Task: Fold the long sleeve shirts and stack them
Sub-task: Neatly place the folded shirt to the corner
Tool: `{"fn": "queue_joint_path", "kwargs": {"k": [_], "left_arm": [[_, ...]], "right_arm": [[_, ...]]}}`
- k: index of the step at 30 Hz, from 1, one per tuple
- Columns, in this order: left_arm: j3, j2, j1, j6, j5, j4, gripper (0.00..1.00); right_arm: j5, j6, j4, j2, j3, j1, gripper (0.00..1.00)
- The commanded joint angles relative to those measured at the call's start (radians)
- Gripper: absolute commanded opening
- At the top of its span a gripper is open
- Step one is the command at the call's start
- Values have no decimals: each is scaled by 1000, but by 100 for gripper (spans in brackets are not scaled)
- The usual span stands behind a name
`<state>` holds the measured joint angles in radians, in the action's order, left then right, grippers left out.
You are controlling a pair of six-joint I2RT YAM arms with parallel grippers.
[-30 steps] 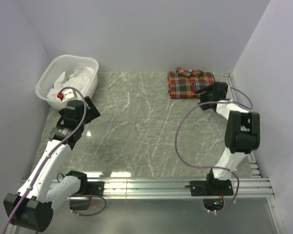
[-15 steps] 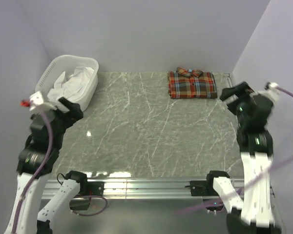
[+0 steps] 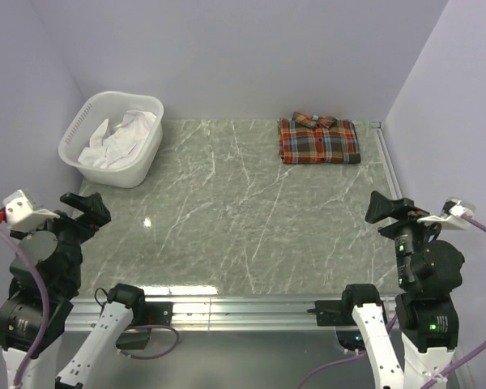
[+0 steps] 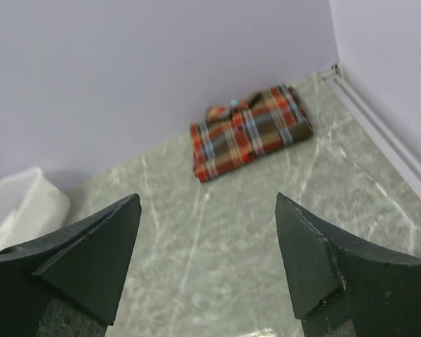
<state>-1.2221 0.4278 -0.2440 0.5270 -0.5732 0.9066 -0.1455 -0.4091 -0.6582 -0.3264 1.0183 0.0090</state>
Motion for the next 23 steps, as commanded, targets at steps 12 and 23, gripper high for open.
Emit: {"fn": "queue_joint_path", "kwargs": {"k": [12,23], "left_arm": [[160,-191,-60,18,-100,-47,99],[217,-213,-66,34,-88,-161,99]], "right_arm": [[-40,64,49,205,-168,69,84],[-40,75,78,210,-181,74,85]]}}
